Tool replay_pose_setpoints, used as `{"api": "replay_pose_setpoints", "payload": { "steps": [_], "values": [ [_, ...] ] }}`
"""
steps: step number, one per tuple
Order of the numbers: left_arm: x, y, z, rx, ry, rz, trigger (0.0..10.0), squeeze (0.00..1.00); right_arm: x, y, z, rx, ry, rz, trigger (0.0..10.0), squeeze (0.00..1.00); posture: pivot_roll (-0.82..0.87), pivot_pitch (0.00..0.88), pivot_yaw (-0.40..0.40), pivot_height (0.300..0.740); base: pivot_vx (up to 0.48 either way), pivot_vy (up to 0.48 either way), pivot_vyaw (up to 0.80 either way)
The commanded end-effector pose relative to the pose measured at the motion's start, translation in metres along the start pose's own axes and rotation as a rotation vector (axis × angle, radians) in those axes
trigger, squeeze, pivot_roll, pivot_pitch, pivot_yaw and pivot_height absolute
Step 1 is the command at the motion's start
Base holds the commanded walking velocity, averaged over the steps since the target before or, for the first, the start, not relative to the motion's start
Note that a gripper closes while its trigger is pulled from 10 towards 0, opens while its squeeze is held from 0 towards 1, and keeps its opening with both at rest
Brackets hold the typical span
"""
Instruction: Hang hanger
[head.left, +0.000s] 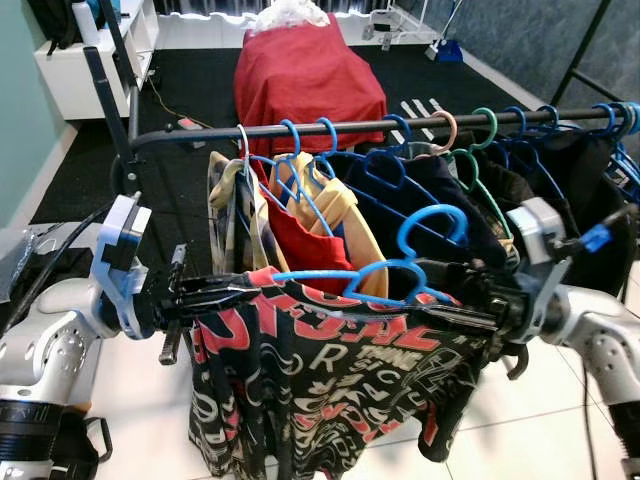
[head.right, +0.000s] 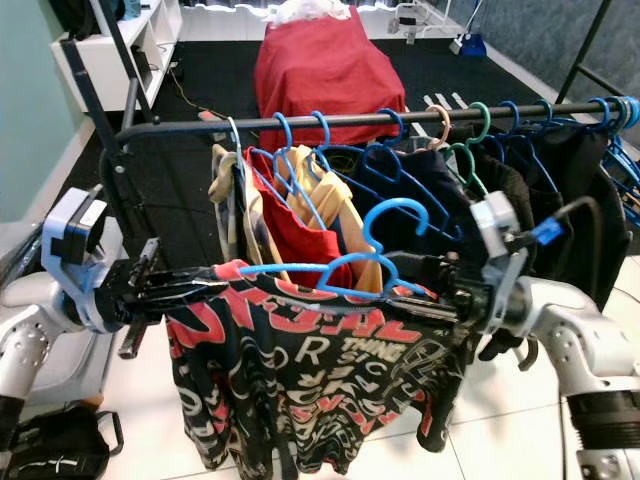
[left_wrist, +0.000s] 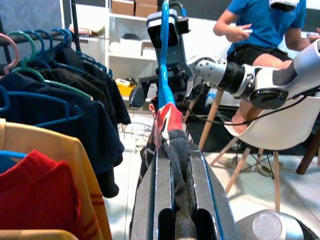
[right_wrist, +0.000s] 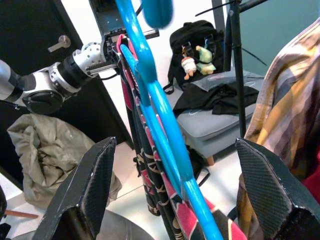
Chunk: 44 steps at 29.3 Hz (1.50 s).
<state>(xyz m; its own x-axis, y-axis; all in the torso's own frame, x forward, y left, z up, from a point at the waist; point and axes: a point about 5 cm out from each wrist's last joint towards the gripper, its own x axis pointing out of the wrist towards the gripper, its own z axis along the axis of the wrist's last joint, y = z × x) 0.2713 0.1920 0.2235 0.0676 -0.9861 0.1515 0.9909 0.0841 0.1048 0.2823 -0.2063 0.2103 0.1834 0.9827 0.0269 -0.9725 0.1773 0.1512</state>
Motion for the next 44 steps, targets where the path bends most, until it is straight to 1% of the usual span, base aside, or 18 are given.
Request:
{"api": "replay_pose_setpoints", "payload": {
  "steps": [1,2,3,4,5,21,22,24,25,30,34,36,39,40,41,42,43,44],
  "values": [
    [0.008,-0.002,0.006,0.023,-0.032,-0.057,10.0,0.00,0.004,0.000,0.000,-0.020,0.016,0.014,10.0,0.00,-0.10,0.097,-0.028,0.740,0.000,0.000,0.00],
    [0.009,-0.004,0.007,0.026,-0.033,-0.069,10.0,0.00,0.006,0.000,-0.001,-0.024,0.026,0.022,6.4,0.00,-0.10,0.099,-0.029,0.740,0.000,0.000,0.00],
    [0.011,-0.005,0.008,0.028,-0.035,-0.079,10.0,0.00,0.007,0.001,-0.001,-0.026,0.034,0.028,2.4,0.00,-0.10,0.100,-0.030,0.740,0.000,0.000,0.00],
    [0.011,-0.005,0.008,0.028,-0.035,-0.079,10.0,0.00,0.007,0.001,-0.001,-0.026,0.034,0.028,2.4,0.00,-0.10,0.100,-0.030,0.740,0.000,0.000,0.00],
    [0.012,-0.007,0.008,0.030,-0.037,-0.085,10.0,0.00,0.008,0.002,-0.003,-0.026,0.043,0.040,0.0,0.00,-0.10,0.100,-0.030,0.740,0.000,0.000,0.00],
    [0.020,-0.012,0.003,0.014,-0.033,-0.134,10.0,0.00,0.015,0.005,-0.001,-0.057,0.032,0.052,0.0,0.00,-0.10,0.102,-0.025,0.740,0.000,0.000,0.00],
    [0.026,-0.007,-0.001,-0.011,-0.041,-0.079,10.0,0.62,0.016,0.006,0.000,-0.070,0.024,0.051,0.0,0.00,-0.10,0.104,-0.024,0.740,0.000,0.000,0.00],
    [0.026,-0.007,-0.001,-0.011,-0.041,-0.079,10.0,0.62,0.016,0.006,0.000,-0.070,0.024,0.051,0.0,0.00,-0.10,0.104,-0.024,0.740,0.000,0.000,0.00],
    [0.032,-0.006,-0.005,-0.040,-0.053,-0.057,10.0,1.00,0.017,0.007,0.001,-0.084,0.011,0.043,0.0,0.00,-0.10,0.105,-0.024,0.740,0.000,0.000,0.00],
    [0.038,-0.006,-0.010,-0.079,-0.068,-0.034,10.0,1.00,0.018,0.008,0.004,-0.101,-0.017,0.019,0.0,0.00,-0.10,0.105,-0.023,0.740,0.000,0.000,0.00],
    [0.036,-0.005,-0.010,-0.084,-0.080,-0.013,10.0,1.00,0.017,0.008,0.004,-0.105,-0.029,0.006,0.0,0.00,-0.10,0.105,-0.021,0.740,0.000,0.000,0.00],
    [0.027,-0.002,-0.010,-0.081,-0.092,0.041,10.0,1.00,0.015,0.008,0.005,-0.108,-0.043,-0.018,0.0,0.00,-0.10,0.104,-0.019,0.740,0.000,0.000,0.00],
    [0.027,-0.002,-0.010,-0.081,-0.092,0.041,10.0,1.00,0.015,0.008,0.005,-0.108,-0.043,-0.018,0.0,0.00,-0.10,0.104,-0.019,0.740,0.000,0.000,0.00],
    [0.021,0.000,-0.011,-0.077,-0.091,0.081,10.0,1.00,0.013,0.009,0.006,-0.112,-0.054,-0.031,0.0,0.00,-0.10,0.104,-0.019,0.740,0.000,0.000,0.00],
    [0.021,0.000,-0.011,-0.077,-0.091,0.081,10.0,1.00,0.013,0.009,0.006,-0.112,-0.054,-0.031,0.0,0.00,-0.10,0.104,-0.019,0.740,0.000,0.000,0.00],
    [0.014,0.003,-0.013,-0.065,-0.090,0.140,10.0,1.00,0.010,0.010,0.006,-0.113,-0.068,-0.048,0.0,0.00,-0.09,0.104,-0.018,0.740,0.000,0.000,0.00],
    [0.014,0.003,-0.013,-0.065,-0.090,0.140,10.0,1.00,0.010,0.010,0.006,-0.113,-0.068,-0.048,0.0,0.00,-0.09,0.104,-0.018,0.740,0.000,0.000,0.00],
    [0.007,0.007,-0.014,-0.039,-0.086,0.208,10.0,1.00,0.006,0.012,0.005,-0.112,-0.076,-0.067,0.0,0.00,-0.09,0.104,-0.019,0.740,0.000,0.000,0.00]
  ]
}}
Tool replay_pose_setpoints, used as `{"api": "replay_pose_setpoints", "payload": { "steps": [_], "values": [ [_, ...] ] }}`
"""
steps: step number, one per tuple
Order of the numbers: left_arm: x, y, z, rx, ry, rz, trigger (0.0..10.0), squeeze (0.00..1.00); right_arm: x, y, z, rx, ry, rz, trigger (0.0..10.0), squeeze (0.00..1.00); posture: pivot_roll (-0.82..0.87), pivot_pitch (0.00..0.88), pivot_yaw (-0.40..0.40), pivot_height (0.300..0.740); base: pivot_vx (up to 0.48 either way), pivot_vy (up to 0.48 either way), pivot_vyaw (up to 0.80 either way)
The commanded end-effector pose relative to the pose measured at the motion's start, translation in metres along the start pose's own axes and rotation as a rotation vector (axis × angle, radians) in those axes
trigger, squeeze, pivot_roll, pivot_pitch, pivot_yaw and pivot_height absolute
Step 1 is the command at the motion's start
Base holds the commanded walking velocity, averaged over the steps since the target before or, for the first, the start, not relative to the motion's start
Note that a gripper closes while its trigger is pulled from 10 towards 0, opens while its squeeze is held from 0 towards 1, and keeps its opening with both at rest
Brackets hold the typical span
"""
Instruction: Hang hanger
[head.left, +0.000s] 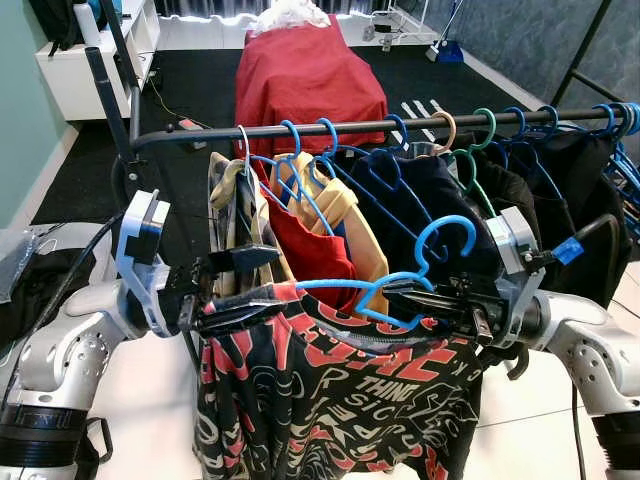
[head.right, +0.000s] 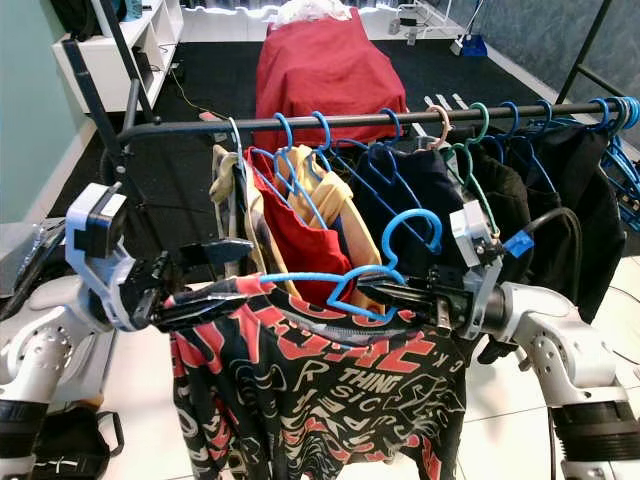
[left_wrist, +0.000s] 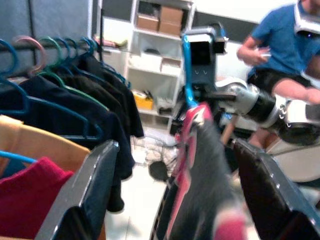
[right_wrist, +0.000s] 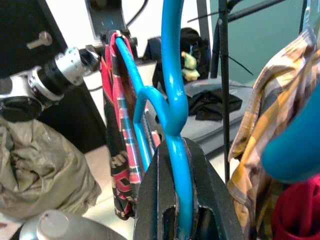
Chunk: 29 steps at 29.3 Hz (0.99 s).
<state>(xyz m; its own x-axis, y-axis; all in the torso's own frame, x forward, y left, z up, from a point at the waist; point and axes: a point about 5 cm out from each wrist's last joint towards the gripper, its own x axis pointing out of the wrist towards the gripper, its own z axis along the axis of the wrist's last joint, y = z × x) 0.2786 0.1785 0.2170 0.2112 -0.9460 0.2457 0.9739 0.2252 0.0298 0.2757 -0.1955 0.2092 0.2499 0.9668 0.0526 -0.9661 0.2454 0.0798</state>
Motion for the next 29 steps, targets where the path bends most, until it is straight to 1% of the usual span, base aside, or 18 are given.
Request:
{"api": "replay_pose_setpoints", "payload": {
  "steps": [1,3,4,5,6,7,8,12,13,14,16,19,20,21,23,26,27,29],
  "values": [
    [-0.012,0.008,-0.004,0.026,-0.005,0.127,10.0,1.00,-0.008,0.003,0.005,-0.031,-0.039,-0.030,0.0,0.00,-0.09,0.104,-0.019,0.740,0.000,0.000,0.00],
    [-0.012,0.008,-0.004,0.026,-0.005,0.127,10.0,1.00,-0.008,0.003,0.005,-0.031,-0.039,-0.030,0.0,0.00,-0.09,0.104,-0.019,0.740,0.000,0.000,0.00],
    [-0.019,0.013,-0.001,0.038,-0.022,0.190,10.0,0.00,-0.016,0.002,0.000,-0.024,-0.026,-0.073,0.0,0.00,-0.09,0.105,-0.020,0.740,0.000,0.000,0.00],
    [-0.024,0.017,0.002,0.041,-0.047,0.247,10.0,0.00,-0.025,0.001,-0.004,-0.019,-0.010,-0.122,0.0,0.00,-0.09,0.105,-0.018,0.740,0.000,0.000,0.00],
    [-0.030,0.018,0.006,0.040,-0.073,0.275,10.0,0.00,-0.035,0.002,-0.007,-0.013,0.001,-0.158,0.0,0.00,-0.09,0.105,-0.016,0.740,0.000,0.000,0.00],
    [-0.030,0.018,0.006,0.040,-0.073,0.275,10.0,0.00,-0.035,0.002,-0.007,-0.013,0.001,-0.158,0.0,0.00,-0.09,0.105,-0.016,0.740,0.000,0.000,0.00],
    [-0.033,0.018,0.008,0.039,-0.089,0.287,10.0,0.00,-0.040,0.003,-0.008,-0.010,0.007,-0.179,0.0,0.00,-0.09,0.105,-0.016,0.740,0.000,0.000,0.00],
    [-0.038,0.018,0.012,0.033,-0.120,0.289,10.0,0.00,-0.047,0.006,-0.009,-0.011,0.014,-0.205,0.0,0.00,-0.09,0.109,-0.009,0.740,0.000,0.000,0.00],
    [-0.041,0.019,0.010,0.026,-0.121,0.305,10.0,0.00,-0.049,0.007,-0.004,-0.019,-0.020,-0.216,0.0,0.00,-0.09,0.113,-0.006,0.740,0.000,0.000,0.00],
    [-0.041,0.019,0.010,0.026,-0.121,0.305,10.0,0.00,-0.049,0.007,-0.004,-0.019,-0.020,-0.216,0.0,0.00,-0.09,0.113,-0.006,0.740,0.000,0.000,0.00],
    [-0.042,0.020,0.002,0.011,-0.097,0.334,10.0,0.00,-0.050,0.010,0.008,-0.041,-0.095,-0.214,0.0,0.00,-0.09,0.114,-0.001,0.740,0.000,0.000,0.00],
    [-0.034,0.015,-0.012,-0.022,-0.065,0.320,10.0,0.00,-0.049,0.014,0.021,-0.068,-0.167,-0.200,0.0,0.00,-0.09,0.117,0.003,0.740,0.000,0.000,0.00],
    [-0.030,0.012,-0.018,-0.035,-0.053,0.305,10.0,0.00,-0.048,0.015,0.023,-0.072,-0.174,-0.197,0.0,0.00,-0.09,0.117,0.003,0.740,0.000,0.000,0.00],
    [-0.030,0.012,-0.018,-0.035,-0.053,0.305,10.0,0.00,-0.048,0.015,0.023,-0.072,-0.174,-0.197,0.0,0.00,-0.09,0.117,0.003,0.740,0.000,0.000,0.00],
    [-0.021,0.007,-0.028,-0.063,-0.041,0.285,10.0,0.00,-0.045,0.016,0.023,-0.076,-0.176,-0.189,0.0,0.00,-0.09,0.120,0.001,0.740,0.000,0.000,0.00],
    [-0.018,0.007,-0.030,-0.070,-0.041,0.281,10.0,0.00,-0.044,0.017,0.023,-0.075,-0.176,-0.186,0.0,0.00,-0.09,0.120,0.001,0.740,0.000,0.000,0.00],
    [-0.011,0.009,-0.030,-0.073,-0.061,0.291,10.0,0.00,-0.042,0.017,0.024,-0.073,-0.179,-0.166,0.0,0.00,-0.09,0.121,0.000,0.740,0.000,0.000,0.00],
    [0.001,0.016,-0.022,-0.054,-0.121,0.306,10.0,0.00,-0.037,0.017,0.026,-0.071,-0.178,-0.141,0.0,0.00,-0.09,0.119,0.000,0.740,0.000,0.000,0.00]
  ]
}}
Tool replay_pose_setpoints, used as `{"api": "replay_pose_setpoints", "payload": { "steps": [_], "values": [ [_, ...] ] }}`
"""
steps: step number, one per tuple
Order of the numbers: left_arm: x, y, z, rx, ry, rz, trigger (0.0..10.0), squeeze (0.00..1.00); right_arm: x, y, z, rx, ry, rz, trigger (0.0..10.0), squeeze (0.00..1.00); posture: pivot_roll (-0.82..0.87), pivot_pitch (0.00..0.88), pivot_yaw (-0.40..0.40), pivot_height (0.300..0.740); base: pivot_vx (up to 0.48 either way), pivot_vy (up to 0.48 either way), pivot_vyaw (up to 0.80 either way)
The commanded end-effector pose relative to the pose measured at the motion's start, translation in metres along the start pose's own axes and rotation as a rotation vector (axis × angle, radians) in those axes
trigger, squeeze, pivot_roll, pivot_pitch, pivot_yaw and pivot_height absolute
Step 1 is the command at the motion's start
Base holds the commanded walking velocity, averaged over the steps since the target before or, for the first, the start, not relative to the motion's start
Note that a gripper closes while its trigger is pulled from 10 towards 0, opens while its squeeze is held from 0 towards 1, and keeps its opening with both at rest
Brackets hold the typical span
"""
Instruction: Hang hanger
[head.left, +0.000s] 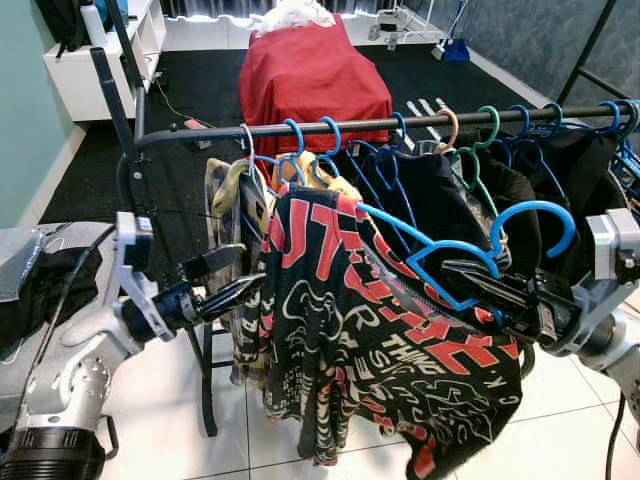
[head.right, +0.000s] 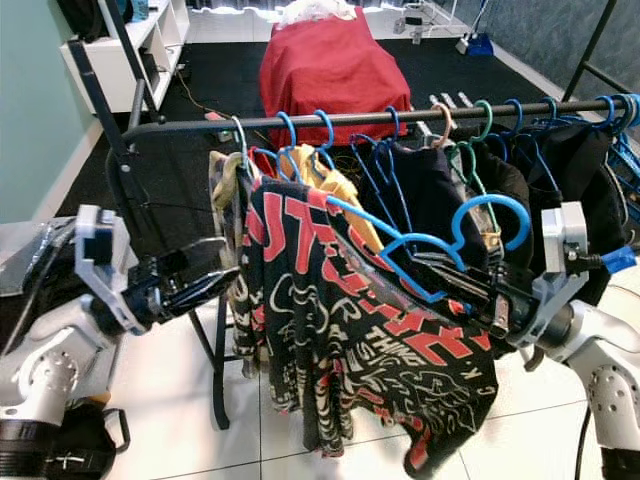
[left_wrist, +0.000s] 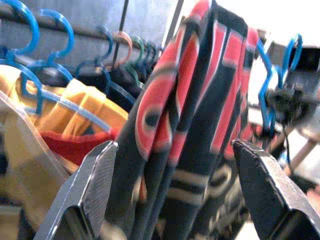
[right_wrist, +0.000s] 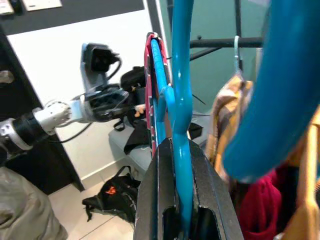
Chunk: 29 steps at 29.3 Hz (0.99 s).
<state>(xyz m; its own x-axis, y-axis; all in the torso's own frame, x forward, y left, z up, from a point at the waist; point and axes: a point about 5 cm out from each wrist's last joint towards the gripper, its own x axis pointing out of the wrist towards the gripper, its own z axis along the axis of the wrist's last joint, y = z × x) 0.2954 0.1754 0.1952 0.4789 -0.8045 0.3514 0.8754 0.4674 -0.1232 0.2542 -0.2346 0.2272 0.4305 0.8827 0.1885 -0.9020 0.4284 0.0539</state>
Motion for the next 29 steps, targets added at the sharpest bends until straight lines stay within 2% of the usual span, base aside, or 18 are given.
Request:
{"api": "replay_pose_setpoints", "payload": {
  "steps": [1,5,8,13,14,16,17,29],
  "values": [
    [0.004,0.002,0.004,0.018,-0.020,0.008,10.0,0.00,0.006,0.004,0.006,-0.015,-0.030,0.055,0.0,0.00,-0.09,0.118,-0.001,0.740,0.000,0.000,0.00],
    [0.008,0.005,0.009,0.037,-0.034,0.026,10.0,0.00,0.008,0.005,0.007,-0.009,-0.031,0.062,0.0,0.00,-0.09,0.118,-0.001,0.740,0.000,0.000,0.00],
    [0.011,0.014,0.015,0.084,-0.062,0.107,10.0,0.00,0.010,0.006,0.007,-0.001,-0.034,0.072,0.0,0.00,-0.09,0.120,-0.002,0.740,0.000,0.000,0.00],
    [0.011,0.007,0.017,0.066,-0.069,0.041,10.0,0.00,0.011,0.006,0.006,-0.002,-0.038,0.063,0.0,0.00,-0.10,0.123,-0.003,0.740,0.000,0.000,0.00],
    [0.010,0.003,0.016,0.061,-0.062,0.010,5.1,0.00,0.012,0.006,0.006,-0.003,-0.040,0.060,0.0,0.00,-0.10,0.122,-0.003,0.740,0.000,0.000,0.00],
    [0.009,0.001,0.016,0.059,-0.058,-0.004,5.1,0.00,0.012,0.006,0.007,-0.003,-0.040,0.059,0.0,0.00,-0.10,0.122,-0.003,0.740,0.000,0.000,0.00],
    [0.008,0.001,0.015,0.055,-0.057,-0.006,0.0,0.00,0.012,0.005,0.007,-0.004,-0.040,0.058,0.0,0.00,-0.10,0.122,-0.003,0.740,0.000,0.000,0.00],
    [0.003,0.000,0.017,0.049,-0.068,-0.034,0.0,0.00,0.015,0.003,0.008,-0.013,-0.044,0.049,0.0,0.00,-0.10,0.113,-0.008,0.740,0.000,0.000,0.00]
  ]
}}
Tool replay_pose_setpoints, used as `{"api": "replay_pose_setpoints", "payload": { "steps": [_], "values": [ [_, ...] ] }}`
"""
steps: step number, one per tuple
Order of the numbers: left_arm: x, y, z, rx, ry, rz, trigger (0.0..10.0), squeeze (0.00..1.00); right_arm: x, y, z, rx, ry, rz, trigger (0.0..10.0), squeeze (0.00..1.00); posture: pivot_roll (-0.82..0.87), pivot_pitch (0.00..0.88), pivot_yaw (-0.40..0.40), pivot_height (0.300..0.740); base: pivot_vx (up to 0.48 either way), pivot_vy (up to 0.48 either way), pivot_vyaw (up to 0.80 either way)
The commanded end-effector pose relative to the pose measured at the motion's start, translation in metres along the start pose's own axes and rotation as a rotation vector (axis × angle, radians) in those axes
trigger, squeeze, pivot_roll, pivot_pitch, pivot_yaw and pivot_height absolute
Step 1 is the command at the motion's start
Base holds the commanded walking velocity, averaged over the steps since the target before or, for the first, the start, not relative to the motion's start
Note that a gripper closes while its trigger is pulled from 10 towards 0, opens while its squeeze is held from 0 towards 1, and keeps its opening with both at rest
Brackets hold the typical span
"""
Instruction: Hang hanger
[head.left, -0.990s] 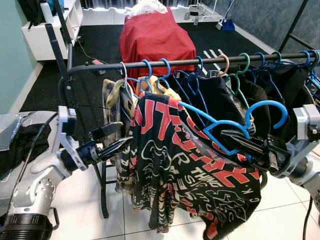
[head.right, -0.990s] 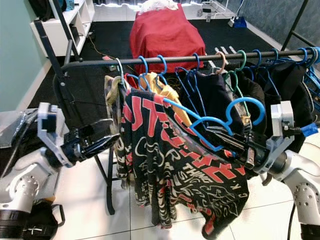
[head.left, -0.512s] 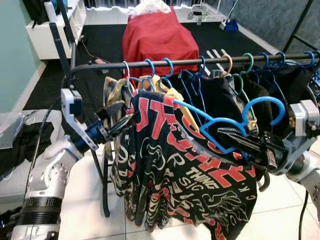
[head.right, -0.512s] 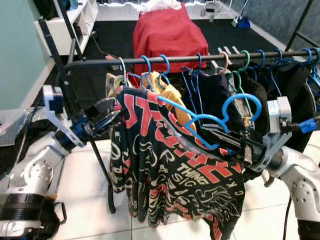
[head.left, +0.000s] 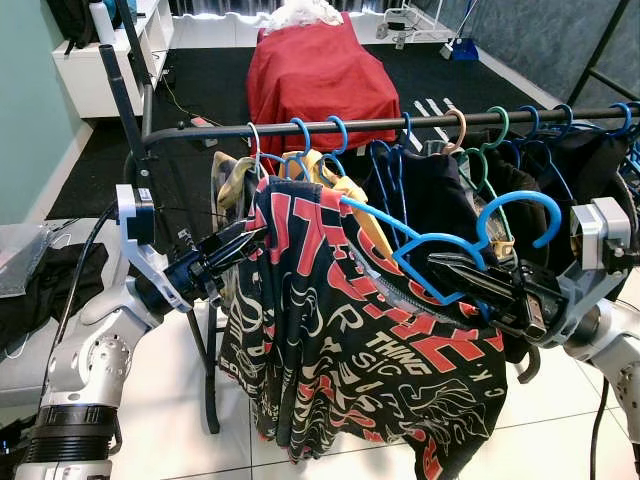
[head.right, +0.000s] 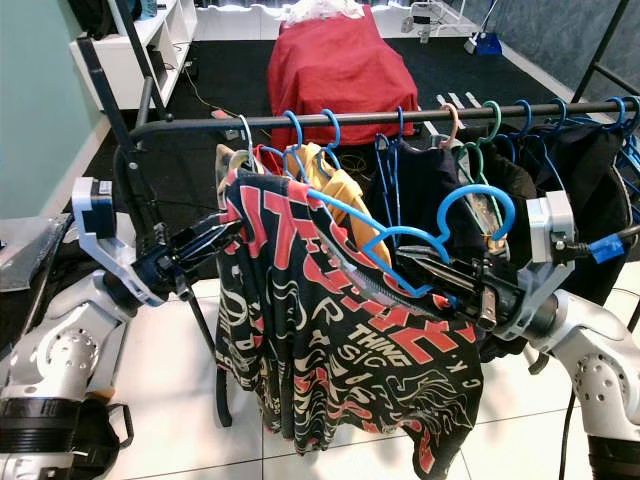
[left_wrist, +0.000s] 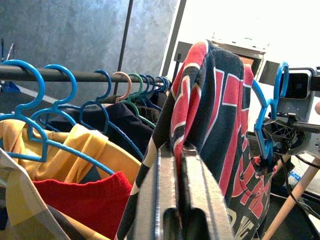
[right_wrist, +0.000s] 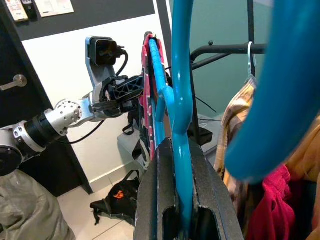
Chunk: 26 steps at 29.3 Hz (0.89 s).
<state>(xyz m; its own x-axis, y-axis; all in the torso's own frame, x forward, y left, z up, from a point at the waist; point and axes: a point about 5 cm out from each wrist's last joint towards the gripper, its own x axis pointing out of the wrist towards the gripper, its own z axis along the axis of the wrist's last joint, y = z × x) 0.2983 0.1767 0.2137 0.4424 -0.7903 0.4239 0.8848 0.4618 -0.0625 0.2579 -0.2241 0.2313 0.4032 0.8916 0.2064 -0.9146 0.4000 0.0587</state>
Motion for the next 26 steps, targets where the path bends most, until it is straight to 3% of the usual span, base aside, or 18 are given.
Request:
{"api": "replay_pose_setpoints", "payload": {
  "steps": [1,4,10,12,15,20,22,26],
  "values": [
    [-0.004,-0.001,0.000,-0.003,0.008,-0.002,0.0,0.00,0.004,0.002,0.006,-0.024,-0.027,0.020,0.0,0.00,-0.10,0.113,-0.008,0.740,0.000,0.000,0.00],
    [-0.003,0.001,0.001,-0.002,-0.009,0.017,0.0,0.00,0.004,0.002,0.006,-0.024,-0.027,0.020,0.0,0.00,-0.10,0.111,-0.006,0.740,0.000,0.000,0.00],
    [-0.003,0.020,0.013,0.042,-0.082,0.176,0.0,0.00,-0.003,-0.009,-0.011,-0.014,0.040,-0.105,0.0,0.00,-0.10,0.106,-0.006,0.740,0.000,0.000,0.00],
    [-0.010,0.037,0.026,0.089,-0.136,0.317,0.0,0.00,-0.013,-0.012,-0.027,0.021,0.088,-0.172,0.0,0.00,-0.10,0.110,-0.007,0.740,0.000,0.000,0.00],
    [-0.018,0.051,0.040,0.135,-0.182,0.448,0.0,0.00,-0.022,-0.005,-0.044,0.077,0.156,-0.179,0.0,0.00,-0.10,0.114,-0.006,0.740,0.000,0.000,0.00],
    [-0.025,0.060,0.050,0.165,-0.213,0.545,0.0,0.00,-0.026,0.009,-0.055,0.120,0.219,-0.126,0.0,0.00,-0.10,0.117,-0.005,0.740,0.000,0.000,0.00],
    [-0.025,0.062,0.051,0.165,-0.221,0.563,0.0,0.00,-0.026,0.011,-0.054,0.122,0.209,-0.114,0.0,0.00,-0.10,0.118,-0.004,0.740,0.000,0.000,0.00],
    [-0.024,0.070,0.042,0.147,-0.189,0.632,0.0,0.00,-0.023,0.017,-0.033,0.119,0.055,-0.065,0.0,0.00,-0.11,0.119,-0.001,0.740,0.000,0.000,0.00]
  ]
}}
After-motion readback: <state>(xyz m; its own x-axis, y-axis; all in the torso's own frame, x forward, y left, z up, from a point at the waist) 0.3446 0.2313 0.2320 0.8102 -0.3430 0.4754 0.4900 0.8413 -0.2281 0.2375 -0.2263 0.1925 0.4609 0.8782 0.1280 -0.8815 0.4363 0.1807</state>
